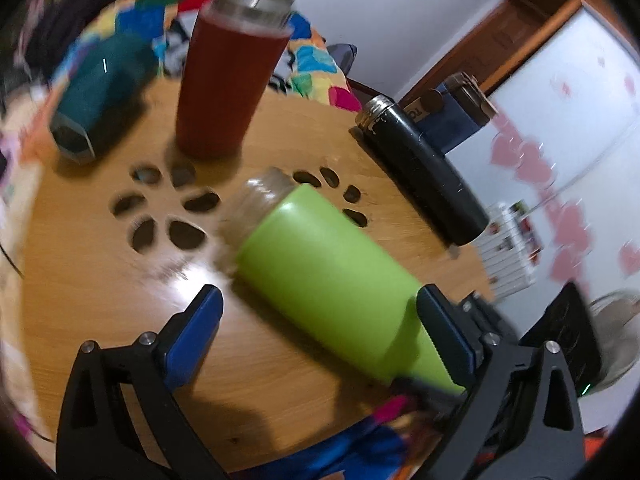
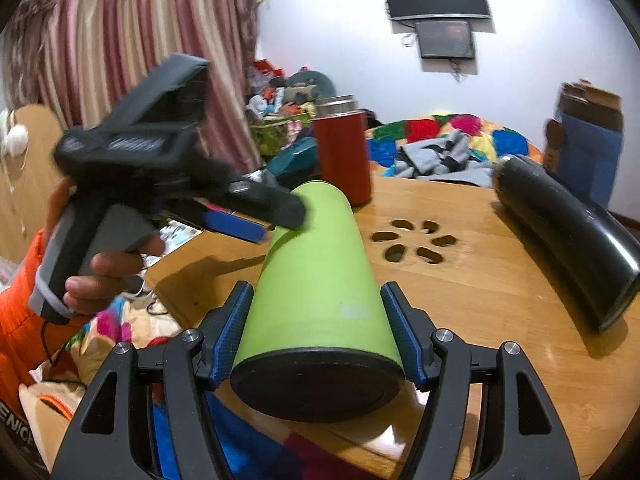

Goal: Flip cup upside down
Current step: 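Lower the tumbler onto its side, dark base toward the right gripper, then rotate the tumbler upright with the dark base up and set it down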

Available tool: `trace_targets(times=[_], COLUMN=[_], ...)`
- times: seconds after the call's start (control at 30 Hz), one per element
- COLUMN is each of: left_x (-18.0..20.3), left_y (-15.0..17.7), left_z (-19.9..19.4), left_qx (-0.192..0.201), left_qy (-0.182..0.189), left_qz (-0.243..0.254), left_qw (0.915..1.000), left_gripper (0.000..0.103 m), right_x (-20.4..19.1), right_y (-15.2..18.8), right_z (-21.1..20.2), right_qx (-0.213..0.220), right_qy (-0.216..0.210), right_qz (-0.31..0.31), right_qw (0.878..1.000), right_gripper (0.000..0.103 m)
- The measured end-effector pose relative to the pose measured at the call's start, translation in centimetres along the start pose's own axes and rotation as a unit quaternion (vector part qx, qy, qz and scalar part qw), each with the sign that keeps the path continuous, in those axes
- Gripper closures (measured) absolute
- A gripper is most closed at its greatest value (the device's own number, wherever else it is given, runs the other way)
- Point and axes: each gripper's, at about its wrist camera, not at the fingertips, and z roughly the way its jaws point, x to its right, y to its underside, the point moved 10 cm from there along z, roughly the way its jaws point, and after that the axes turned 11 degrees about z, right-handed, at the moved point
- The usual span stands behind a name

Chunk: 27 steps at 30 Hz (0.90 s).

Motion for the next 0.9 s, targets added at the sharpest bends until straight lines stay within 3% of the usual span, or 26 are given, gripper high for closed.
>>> trace_targets(times=[0.17,0.33,0.43,0.9], left_x=[0.3,1.1,2.2,6.1], left_y=[-0.1,-0.3,-0.6,-1.2], left_z=[-0.8,-1.4,-1.9,-4.3], left_qx=[0.010,0.036,0.057,0.103], left_qy=[-0.027,-0.050,-0.060,-0.039], left_qz=[0.025,0.051,0.077,0.127], left_qw=[0.9993,0.9968,0.9937,0.9858], left_gripper=[0.004,0.004,0.004,0.004], right_x=[0.8,1.3,1.6,0.9], right_y=[-0.1,1.4,1.0,0.6], right_z=[-0.1,0.5,-0.4,-2.2], right_qx=[-0.001,-0.029,-0.009,-0.011], right_qy=[0.005,0.009,0.013,0.057], right_qz=[0.020,0.035,0.044,0.029], right_qw=[1.000,0.999,0.999,0.998], right_gripper=[0.039,0.036,0.038,0.040])
